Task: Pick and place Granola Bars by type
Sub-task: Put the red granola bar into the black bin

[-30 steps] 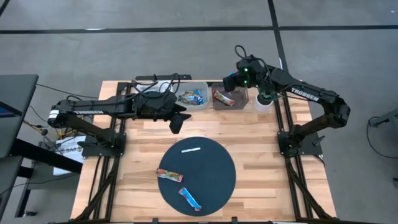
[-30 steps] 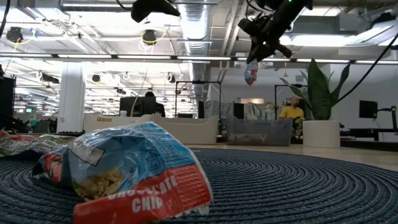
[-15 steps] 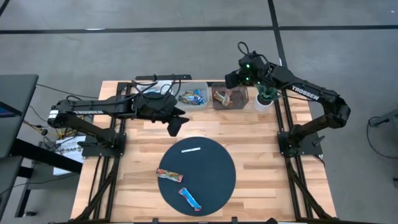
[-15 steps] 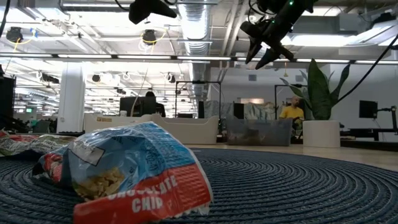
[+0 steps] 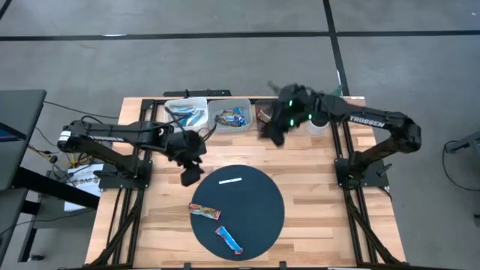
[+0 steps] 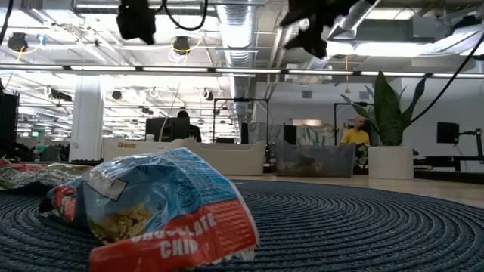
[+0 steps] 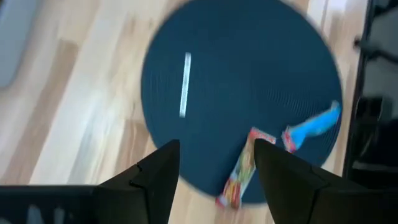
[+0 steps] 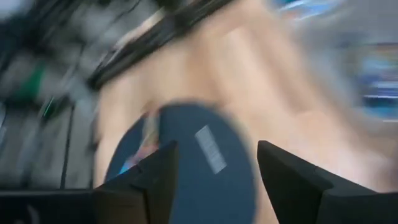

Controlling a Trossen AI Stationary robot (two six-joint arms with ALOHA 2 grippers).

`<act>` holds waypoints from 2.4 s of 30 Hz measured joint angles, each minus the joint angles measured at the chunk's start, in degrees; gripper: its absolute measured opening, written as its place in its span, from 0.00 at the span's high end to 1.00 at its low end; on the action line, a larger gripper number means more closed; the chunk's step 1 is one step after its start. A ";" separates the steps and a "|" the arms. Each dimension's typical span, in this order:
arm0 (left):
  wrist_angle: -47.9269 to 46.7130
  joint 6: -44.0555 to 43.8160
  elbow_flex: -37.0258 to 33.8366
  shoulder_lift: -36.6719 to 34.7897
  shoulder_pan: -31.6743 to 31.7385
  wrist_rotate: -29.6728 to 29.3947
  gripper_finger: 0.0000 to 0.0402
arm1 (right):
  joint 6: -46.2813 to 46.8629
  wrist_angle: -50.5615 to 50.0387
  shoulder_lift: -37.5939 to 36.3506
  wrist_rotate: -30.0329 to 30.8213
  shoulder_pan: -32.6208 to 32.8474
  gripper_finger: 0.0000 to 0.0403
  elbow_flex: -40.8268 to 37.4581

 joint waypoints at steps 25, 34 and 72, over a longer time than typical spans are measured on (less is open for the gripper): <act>7.84 0.72 -10.38 16.11 -17.10 5.39 0.51 | 1.45 -0.52 0.00 7.47 24.65 0.59 0.00; 12.47 2.26 -10.46 25.74 -20.46 3.11 0.51 | 2.53 -0.19 0.00 7.12 24.67 0.60 0.00; 17.01 -16.02 -9.92 5.05 -9.49 -10.53 0.91 | 7.22 1.67 0.00 11.32 23.72 0.65 0.00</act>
